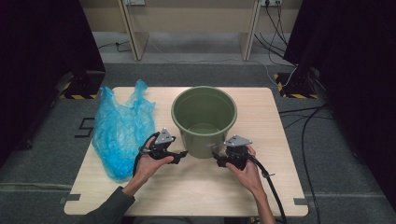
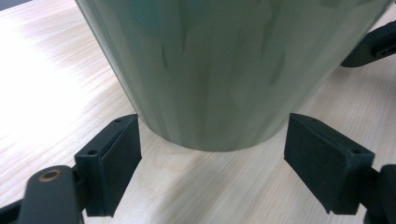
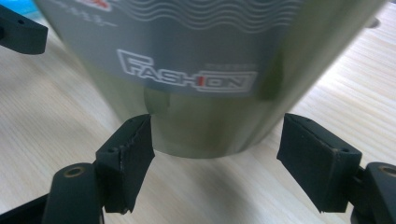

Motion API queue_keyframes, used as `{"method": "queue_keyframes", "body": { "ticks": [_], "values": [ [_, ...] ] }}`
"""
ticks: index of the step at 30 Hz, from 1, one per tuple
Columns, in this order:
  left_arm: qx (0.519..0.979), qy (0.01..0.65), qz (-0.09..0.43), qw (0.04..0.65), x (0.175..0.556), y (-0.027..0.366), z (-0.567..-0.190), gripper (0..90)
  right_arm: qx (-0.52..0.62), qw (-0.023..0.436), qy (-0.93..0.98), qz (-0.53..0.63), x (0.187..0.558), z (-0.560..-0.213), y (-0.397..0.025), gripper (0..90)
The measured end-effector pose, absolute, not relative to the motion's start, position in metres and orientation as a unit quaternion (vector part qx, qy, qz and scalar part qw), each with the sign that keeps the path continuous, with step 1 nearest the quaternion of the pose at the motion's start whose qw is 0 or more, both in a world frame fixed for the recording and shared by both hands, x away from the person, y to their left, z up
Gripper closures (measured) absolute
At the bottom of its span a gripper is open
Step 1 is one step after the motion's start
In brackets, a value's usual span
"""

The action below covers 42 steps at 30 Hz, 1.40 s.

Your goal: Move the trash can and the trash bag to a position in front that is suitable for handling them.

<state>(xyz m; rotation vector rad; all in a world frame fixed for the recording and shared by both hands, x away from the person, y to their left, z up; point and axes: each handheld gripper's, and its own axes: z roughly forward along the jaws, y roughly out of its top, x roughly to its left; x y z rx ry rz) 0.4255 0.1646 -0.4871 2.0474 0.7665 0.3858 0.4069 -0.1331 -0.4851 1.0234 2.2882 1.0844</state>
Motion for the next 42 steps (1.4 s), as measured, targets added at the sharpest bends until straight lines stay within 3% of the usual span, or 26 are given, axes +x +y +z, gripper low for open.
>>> {"method": "queue_keyframes", "body": {
  "ticks": [11, 28, 42],
  "values": [
    [0.816, 0.323, 0.156, 0.453, 0.431, 0.179, -0.486, 18.1, 0.36, 0.214, 0.821, 0.389, 0.425, -0.478, -0.106, 23.7],
    [0.817, 0.332, 0.153, 0.446, 0.432, 0.195, -0.482, 16.9, 0.362, 0.198, 0.818, 0.401, 0.433, -0.481, -0.103, 21.5],
    [0.81, 0.345, 0.153, 0.448, 0.412, 0.254, -0.461, 16.0, 0.408, 0.217, 0.798, 0.387, 0.423, -0.479, -0.142, 21.9]
  ]
}}
